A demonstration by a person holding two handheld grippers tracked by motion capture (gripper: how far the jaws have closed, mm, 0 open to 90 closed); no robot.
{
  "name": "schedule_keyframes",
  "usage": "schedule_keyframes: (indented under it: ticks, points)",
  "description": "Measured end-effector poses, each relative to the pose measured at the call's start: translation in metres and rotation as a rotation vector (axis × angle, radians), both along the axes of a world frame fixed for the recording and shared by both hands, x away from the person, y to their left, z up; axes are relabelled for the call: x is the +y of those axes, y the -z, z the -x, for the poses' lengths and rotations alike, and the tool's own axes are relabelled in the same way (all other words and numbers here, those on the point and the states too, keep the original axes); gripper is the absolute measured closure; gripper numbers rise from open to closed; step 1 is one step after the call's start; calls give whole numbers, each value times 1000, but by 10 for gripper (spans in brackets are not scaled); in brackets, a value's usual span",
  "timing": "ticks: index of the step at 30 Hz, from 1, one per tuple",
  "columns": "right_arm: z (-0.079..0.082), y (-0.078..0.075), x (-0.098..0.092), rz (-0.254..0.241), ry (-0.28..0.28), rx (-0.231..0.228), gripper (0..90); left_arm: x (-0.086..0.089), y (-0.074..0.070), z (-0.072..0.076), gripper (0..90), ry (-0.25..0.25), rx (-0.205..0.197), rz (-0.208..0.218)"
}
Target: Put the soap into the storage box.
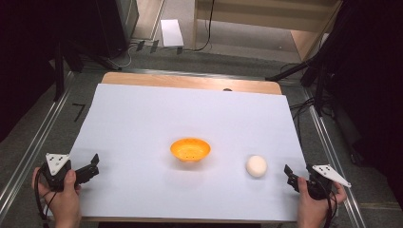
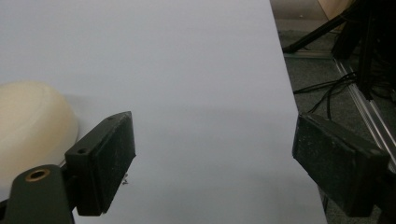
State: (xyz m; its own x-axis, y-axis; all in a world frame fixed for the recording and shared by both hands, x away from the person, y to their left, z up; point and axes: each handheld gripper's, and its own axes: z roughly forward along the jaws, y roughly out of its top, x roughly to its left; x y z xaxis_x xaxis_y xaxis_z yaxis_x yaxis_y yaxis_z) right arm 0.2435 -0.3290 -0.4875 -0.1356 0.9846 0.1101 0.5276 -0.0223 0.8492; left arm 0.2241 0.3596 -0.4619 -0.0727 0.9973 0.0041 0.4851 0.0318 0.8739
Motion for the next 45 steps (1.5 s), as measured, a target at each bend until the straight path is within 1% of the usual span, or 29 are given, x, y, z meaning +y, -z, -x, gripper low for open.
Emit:
schedule_keyframes:
  ticks: [4, 7, 9, 10, 12, 15, 18, 20, 21, 22, 23, 28, 30, 32, 34, 37, 39, 42, 45]
  points:
    - [-1, 0, 1, 5, -21, 11, 149, 0, 0, -1, 0, -10, 11, 6]
    - [-1, -1, -1, -20, -38, 25, 165, 0, 0, -1, 0, -10, 12, 7]
    - [-1, -3, -2, -35, -46, 39, 173, 0, 0, -1, 0, -11, 2, 6]
    - [-1, -5, -2, -35, -47, 56, 173, 0, 0, 0, 0, -6, -1, 0]
    - [-1, -8, -2, -9, -60, 73, 181, -1, 0, 2, 0, -8, -19, -12]
    - [-4, -12, 1, 14, -97, 117, 180, -3, 0, 2, 0, -6, -21, -23]
    - [-6, -14, 4, 21, -138, 165, 176, -3, 0, 2, 0, -1, -19, -25]
    - [-8, -14, 7, 23, -170, 198, 156, -3, 1, 2, 0, -1, -17, -26]
    - [-8, -14, 8, 29, -187, 220, 146, -3, 1, 2, 0, 6, -19, -28]
    - [-9, -15, 10, 46, -199, 247, 135, -3, 1, 2, 0, 7, -19, -31]
    - [-9, -16, 11, 53, -204, 259, 134, -4, 1, 2, 0, 7, -18, -33]
    - [-9, -27, 13, 58, -249, 314, 134, -5, 1, 2, 0, 10, -14, -39]
    - [-9, -31, 16, 74, -258, 343, 135, -4, 1, 2, 0, 12, -16, -35]
    - [-11, -34, 19, 86, -282, 375, 135, -4, 1, 2, 0, 14, -18, -33]
    - [-12, -36, 23, 105, -295, 406, 135, -4, 1, 2, 0, 15, -19, -33]
    - [-15, -38, 30, 151, -326, 449, 135, -4, 1, 2, 0, 15, -15, -32]
    - [-16, -39, 36, 166, -340, 466, 135, -4, 1, 1, 0, 15, -10, -28]
    - [-19, -43, 43, 184, -364, 487, 135, -3, 1, 1, 0, 15, -13, -25]
    - [-23, -46, 52, 214, -397, 505, 133, -3, 1, 1, 0, 16, -11, -26]
